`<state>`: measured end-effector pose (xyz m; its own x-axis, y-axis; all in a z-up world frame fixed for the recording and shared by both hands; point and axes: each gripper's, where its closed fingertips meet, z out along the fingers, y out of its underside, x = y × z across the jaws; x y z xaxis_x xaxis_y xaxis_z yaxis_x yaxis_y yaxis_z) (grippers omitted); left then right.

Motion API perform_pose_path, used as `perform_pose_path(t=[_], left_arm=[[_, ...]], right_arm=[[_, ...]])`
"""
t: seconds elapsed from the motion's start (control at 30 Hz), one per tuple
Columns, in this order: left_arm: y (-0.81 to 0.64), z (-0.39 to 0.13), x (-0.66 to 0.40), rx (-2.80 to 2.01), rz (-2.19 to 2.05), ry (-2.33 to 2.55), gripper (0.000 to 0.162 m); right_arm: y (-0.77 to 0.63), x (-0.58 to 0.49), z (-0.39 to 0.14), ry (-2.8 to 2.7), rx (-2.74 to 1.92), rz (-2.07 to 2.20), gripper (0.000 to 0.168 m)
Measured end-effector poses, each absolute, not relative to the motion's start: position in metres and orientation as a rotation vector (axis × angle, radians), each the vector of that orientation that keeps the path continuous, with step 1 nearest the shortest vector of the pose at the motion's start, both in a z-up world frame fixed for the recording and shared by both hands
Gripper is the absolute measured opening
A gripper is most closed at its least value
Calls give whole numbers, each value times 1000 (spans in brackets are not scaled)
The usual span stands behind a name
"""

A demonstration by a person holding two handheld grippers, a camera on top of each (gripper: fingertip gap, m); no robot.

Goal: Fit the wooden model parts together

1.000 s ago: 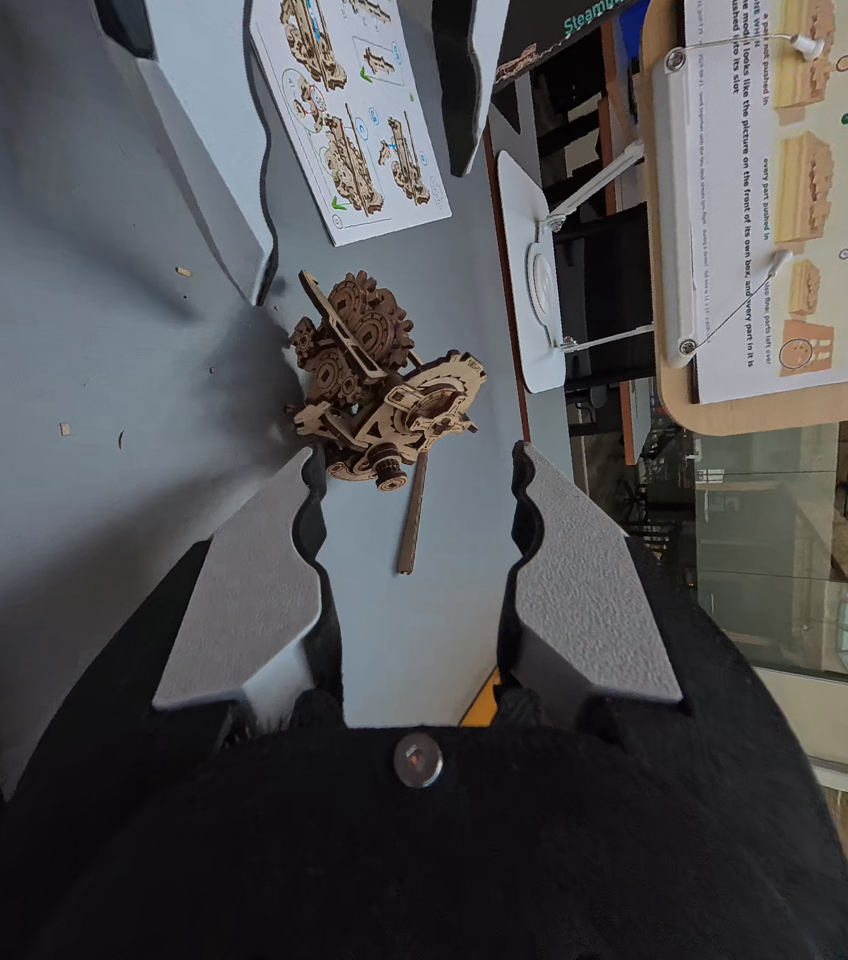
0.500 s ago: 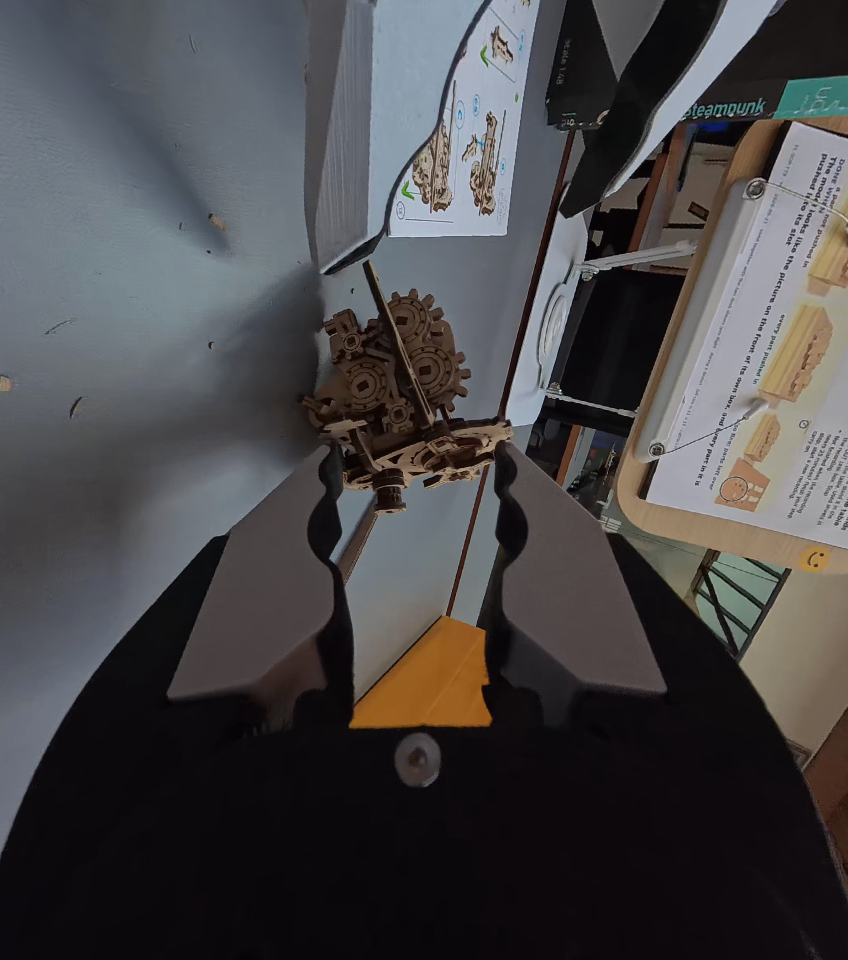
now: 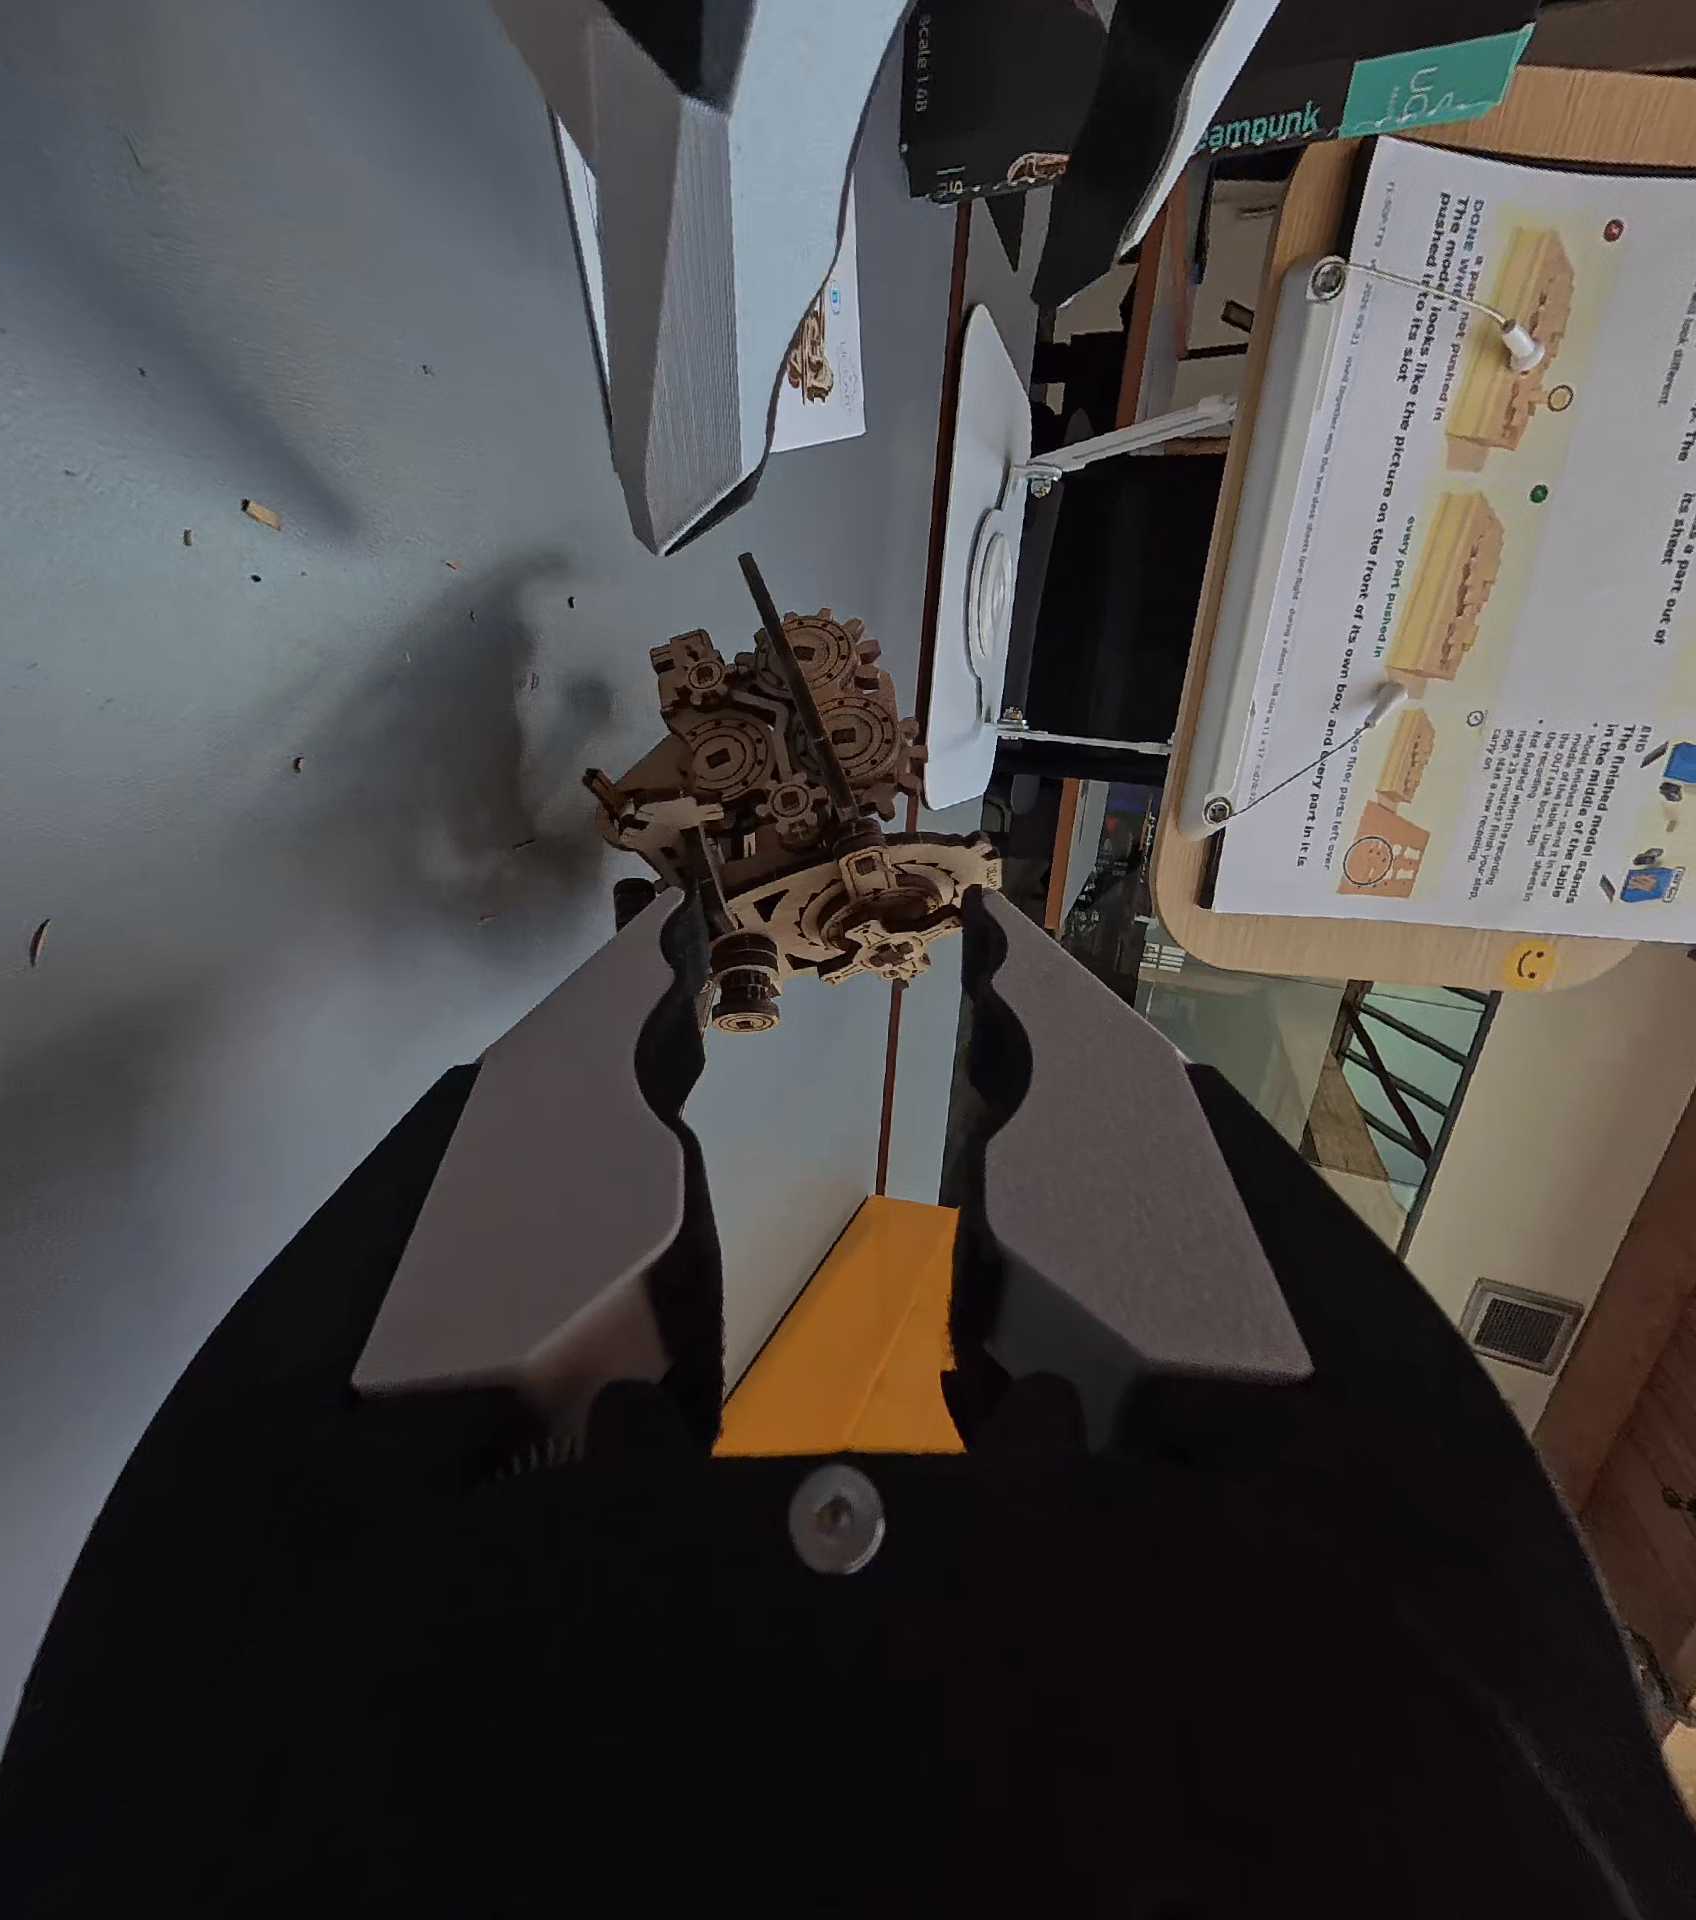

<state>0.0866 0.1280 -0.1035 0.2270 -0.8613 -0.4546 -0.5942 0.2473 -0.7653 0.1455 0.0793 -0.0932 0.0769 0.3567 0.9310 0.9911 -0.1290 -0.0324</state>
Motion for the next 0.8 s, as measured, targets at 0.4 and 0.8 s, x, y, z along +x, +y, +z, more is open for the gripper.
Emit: perform_pose_path(t=[0.4, 0.8], left_arm=[[118, -93, 86, -1491, -353, 1417, 99], [83, -107, 90, -1253, -428, 1744, 81]], right_arm=[[64, 129, -65, -1042, -1617, -721, 47], [54, 118, -71, -1085, -1590, -555, 47]])
